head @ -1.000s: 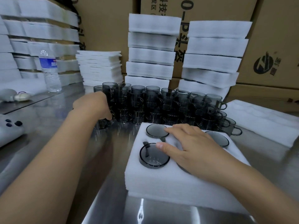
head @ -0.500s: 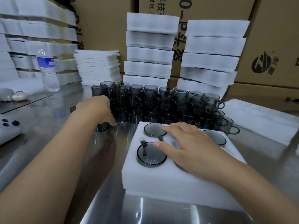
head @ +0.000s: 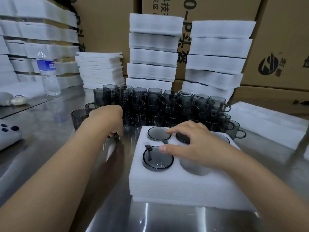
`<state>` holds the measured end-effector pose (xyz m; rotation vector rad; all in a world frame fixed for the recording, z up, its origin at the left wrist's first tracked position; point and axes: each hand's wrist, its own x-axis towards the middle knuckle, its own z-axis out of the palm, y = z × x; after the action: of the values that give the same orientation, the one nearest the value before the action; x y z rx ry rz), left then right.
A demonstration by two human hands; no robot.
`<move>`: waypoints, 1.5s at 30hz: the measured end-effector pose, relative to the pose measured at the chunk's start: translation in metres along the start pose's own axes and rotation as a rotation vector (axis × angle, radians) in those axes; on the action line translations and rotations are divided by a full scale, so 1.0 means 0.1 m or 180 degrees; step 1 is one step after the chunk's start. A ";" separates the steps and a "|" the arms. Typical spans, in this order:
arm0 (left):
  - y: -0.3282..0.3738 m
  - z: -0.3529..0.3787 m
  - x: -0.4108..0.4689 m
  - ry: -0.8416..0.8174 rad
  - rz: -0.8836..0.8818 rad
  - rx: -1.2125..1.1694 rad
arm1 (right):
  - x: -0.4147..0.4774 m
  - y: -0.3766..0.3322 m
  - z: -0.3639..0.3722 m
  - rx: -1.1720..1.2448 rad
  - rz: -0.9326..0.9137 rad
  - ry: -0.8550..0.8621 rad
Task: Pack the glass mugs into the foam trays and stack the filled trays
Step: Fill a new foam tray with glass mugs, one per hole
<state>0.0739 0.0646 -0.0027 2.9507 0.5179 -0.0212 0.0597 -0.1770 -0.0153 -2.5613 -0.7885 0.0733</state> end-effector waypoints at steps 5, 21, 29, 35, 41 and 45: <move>0.10 0.02 -0.07 0.0034 0.0117 0.0128 | 0.05 0.05 -0.02 0.0167 -0.0015 -0.0050; 0.47 -0.18 -0.54 0.1175 0.0531 0.0284 | 0.10 0.15 -0.05 0.0591 -0.0095 0.0125; 0.66 -0.07 -0.61 0.2088 0.1676 -0.0435 | 0.13 0.27 -0.18 0.2786 0.0339 0.0895; 0.77 0.09 -0.59 0.1931 0.2943 -0.0538 | 0.12 0.25 -0.22 0.3518 0.0587 0.1082; 0.81 0.22 -0.53 0.1967 0.3072 -0.0343 | 0.10 0.24 -0.23 0.3635 0.0450 0.1013; 0.83 0.23 -0.57 0.2194 0.3248 -0.0688 | 0.09 0.26 -0.25 0.3862 0.0424 0.0968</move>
<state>0.0483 -0.0349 -0.0114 2.5739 -0.8988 1.0704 0.0851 -0.2013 -0.0034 -1.4071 -0.2755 0.1441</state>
